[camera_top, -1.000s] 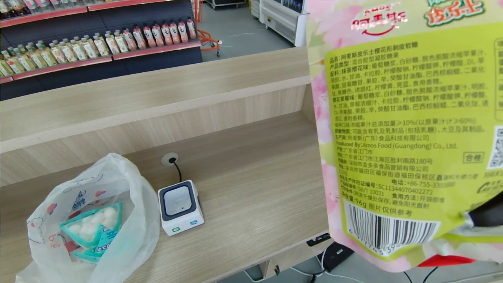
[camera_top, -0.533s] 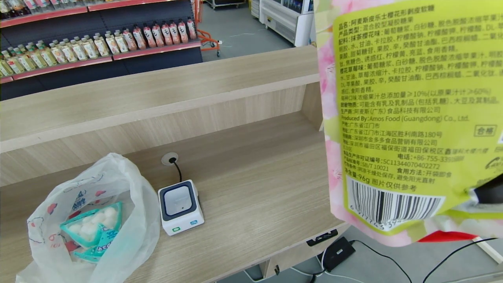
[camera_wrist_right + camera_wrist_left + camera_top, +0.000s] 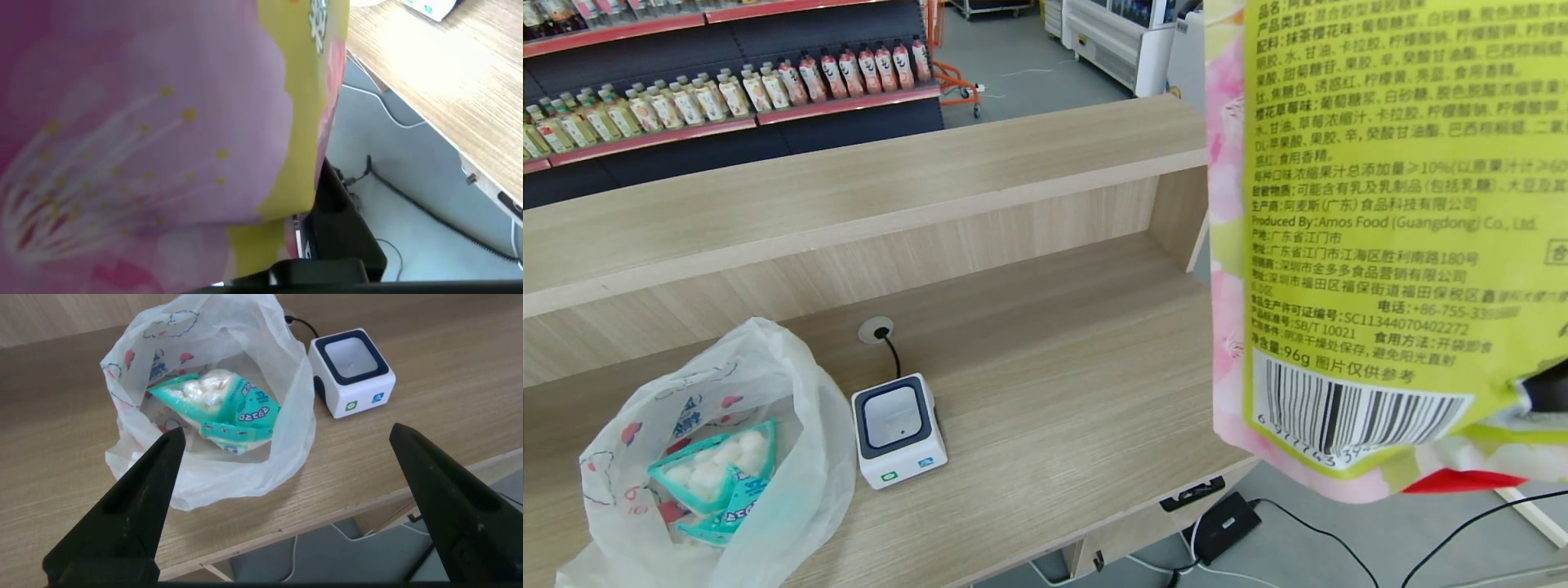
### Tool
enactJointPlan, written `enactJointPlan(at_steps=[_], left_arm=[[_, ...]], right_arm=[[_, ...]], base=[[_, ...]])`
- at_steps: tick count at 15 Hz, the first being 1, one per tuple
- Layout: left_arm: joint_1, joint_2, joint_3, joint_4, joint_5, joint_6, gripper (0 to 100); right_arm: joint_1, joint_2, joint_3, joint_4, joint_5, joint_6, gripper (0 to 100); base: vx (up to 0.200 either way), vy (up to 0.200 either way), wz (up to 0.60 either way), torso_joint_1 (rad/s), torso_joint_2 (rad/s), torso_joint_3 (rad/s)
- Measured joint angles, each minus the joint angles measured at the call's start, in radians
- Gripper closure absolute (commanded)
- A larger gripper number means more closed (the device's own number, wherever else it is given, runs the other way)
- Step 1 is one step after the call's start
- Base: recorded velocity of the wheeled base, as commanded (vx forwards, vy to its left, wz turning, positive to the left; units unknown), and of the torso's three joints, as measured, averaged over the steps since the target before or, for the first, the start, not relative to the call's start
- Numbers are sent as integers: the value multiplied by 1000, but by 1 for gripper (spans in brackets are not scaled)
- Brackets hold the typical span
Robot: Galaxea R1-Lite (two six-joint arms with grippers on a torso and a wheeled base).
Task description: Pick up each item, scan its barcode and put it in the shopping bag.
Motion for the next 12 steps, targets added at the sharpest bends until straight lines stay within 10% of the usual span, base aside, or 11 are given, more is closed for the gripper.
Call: enactJointPlan(at_steps=[12], left_arm=[[0, 0, 0, 0, 0, 0, 0]], right_arm=[[-64, -34, 17, 76, 14, -82, 100]], base=[[0, 0, 0, 0, 0, 0]])
